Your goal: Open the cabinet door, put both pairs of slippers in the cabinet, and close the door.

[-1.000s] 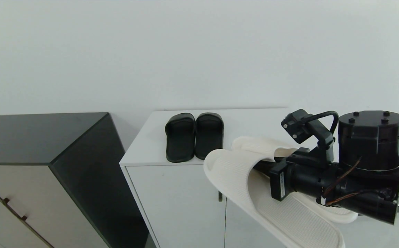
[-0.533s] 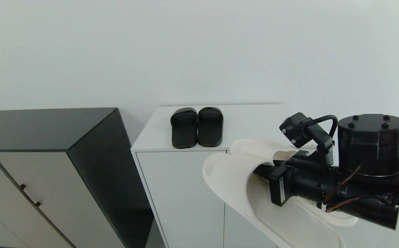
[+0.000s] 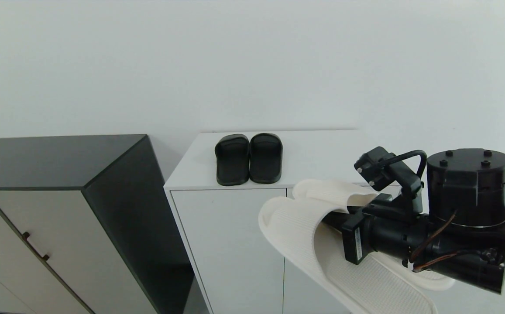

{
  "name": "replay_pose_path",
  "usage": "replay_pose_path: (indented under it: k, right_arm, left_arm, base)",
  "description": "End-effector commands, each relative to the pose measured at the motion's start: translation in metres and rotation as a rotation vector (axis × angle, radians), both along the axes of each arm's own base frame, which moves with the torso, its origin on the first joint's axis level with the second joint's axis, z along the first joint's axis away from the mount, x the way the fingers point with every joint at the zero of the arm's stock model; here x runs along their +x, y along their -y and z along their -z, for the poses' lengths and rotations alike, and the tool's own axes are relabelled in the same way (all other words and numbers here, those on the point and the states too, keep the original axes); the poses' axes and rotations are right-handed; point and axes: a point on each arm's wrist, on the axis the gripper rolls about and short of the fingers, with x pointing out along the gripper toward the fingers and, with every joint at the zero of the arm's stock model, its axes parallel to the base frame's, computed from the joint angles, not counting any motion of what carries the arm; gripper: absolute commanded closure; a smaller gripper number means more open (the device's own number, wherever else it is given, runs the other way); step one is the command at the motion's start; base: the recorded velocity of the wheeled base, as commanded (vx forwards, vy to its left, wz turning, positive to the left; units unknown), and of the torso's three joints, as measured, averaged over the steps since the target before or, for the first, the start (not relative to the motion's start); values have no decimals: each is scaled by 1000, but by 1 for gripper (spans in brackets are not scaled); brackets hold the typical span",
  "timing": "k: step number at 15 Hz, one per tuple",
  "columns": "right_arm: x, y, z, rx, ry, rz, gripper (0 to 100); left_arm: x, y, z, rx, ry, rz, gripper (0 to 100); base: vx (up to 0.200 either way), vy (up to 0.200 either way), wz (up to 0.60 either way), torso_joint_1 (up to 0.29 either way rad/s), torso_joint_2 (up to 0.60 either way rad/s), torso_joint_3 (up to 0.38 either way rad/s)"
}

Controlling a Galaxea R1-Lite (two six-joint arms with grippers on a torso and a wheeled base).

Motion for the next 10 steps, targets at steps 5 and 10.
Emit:
replay_pose_path:
  k: [5, 10]
  right_arm:
    - [0, -4, 10, -30, -6, -14, 100]
    - [0, -4, 11, -22, 2, -13, 100]
  left_arm:
    - [0, 0, 0, 0, 0, -2, 100]
    - [0, 0, 0, 3, 0, 1, 0]
  base:
    - [0, 0, 0, -195, 483, 282]
    - [0, 0, 0, -192, 507, 312]
